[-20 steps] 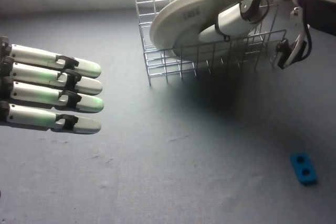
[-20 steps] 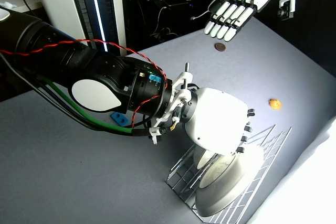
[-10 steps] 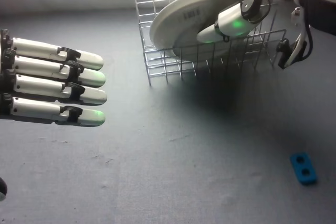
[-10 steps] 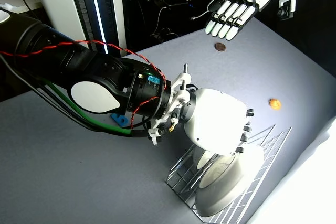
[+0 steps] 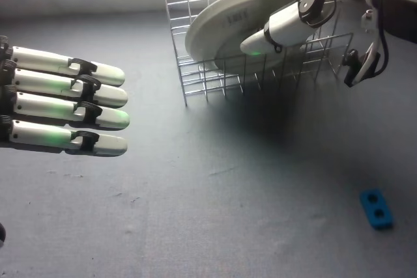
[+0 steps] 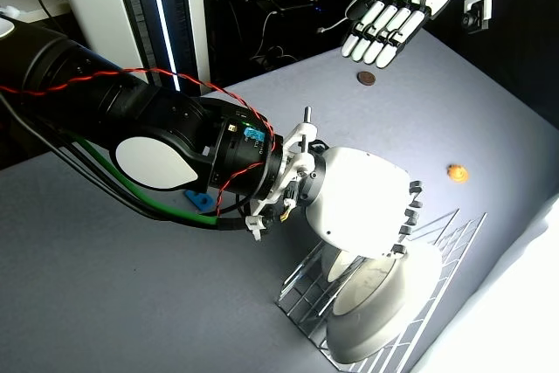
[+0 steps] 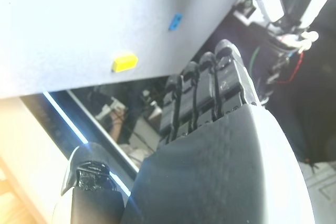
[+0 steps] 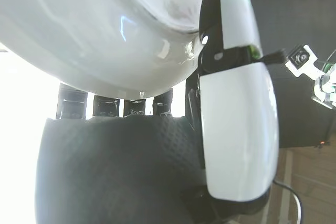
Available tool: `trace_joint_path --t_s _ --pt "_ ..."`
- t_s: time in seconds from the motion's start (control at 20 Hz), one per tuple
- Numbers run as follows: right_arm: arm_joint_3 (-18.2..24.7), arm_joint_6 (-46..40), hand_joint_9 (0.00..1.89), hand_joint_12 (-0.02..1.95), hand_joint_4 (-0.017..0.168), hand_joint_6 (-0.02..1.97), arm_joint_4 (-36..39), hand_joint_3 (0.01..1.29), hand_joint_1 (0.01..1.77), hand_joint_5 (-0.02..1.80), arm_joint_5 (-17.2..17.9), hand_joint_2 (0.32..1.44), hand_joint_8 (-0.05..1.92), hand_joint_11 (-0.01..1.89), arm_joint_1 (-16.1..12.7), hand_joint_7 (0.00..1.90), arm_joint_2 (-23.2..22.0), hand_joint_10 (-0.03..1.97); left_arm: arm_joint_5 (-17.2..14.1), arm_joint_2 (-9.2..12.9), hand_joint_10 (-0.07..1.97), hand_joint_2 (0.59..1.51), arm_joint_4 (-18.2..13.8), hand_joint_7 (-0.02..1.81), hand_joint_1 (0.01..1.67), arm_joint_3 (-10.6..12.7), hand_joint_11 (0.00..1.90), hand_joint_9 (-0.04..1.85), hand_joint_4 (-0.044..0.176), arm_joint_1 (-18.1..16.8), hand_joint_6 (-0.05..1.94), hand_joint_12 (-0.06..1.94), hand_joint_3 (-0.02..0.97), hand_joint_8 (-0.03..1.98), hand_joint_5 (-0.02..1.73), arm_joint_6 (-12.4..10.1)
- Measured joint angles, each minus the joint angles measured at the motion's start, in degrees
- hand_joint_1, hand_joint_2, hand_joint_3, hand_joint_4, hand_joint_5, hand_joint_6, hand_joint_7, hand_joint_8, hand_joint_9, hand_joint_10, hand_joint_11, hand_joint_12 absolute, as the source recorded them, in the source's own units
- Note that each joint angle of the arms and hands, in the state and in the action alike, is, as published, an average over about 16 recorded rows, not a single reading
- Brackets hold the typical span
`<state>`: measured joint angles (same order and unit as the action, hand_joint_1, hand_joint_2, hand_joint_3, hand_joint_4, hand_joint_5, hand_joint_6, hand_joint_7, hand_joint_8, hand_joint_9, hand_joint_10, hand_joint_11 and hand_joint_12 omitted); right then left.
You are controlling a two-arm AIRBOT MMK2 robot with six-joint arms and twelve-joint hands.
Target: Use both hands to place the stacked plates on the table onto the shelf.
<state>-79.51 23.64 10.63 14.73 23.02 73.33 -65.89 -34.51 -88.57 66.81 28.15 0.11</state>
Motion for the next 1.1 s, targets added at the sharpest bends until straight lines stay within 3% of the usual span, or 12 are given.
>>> trace_joint_path --t_s 0.75,1.1 --pt "0.6 0.3 0.61 1.11 -0.002 0.02 0.4 0.01 1.08 0.53 0.4 1.03 0.02 0.16 -0.7 0.58 -0.6 0.01 0.0 0.3 0.01 1.133 0.1 0.08 0.02 0.2 0.02 0.04 0.006 0.3 0.01 0.0 0.018 0.0 0.11 -0.1" --pt "5.3 2.7 0.56 1.12 -0.002 0.02 0.5 0.02 1.06 0.49 1.0 1.03 0.02 0.08 -2.1 0.54 -4.1 0.0 0.0 0.5 0.01 1.133 0.1 0.08 0.02 0.3 0.02 0.04 0.006 -0.2 0.01 0.0 0.018 0.0 0.12 -0.2"
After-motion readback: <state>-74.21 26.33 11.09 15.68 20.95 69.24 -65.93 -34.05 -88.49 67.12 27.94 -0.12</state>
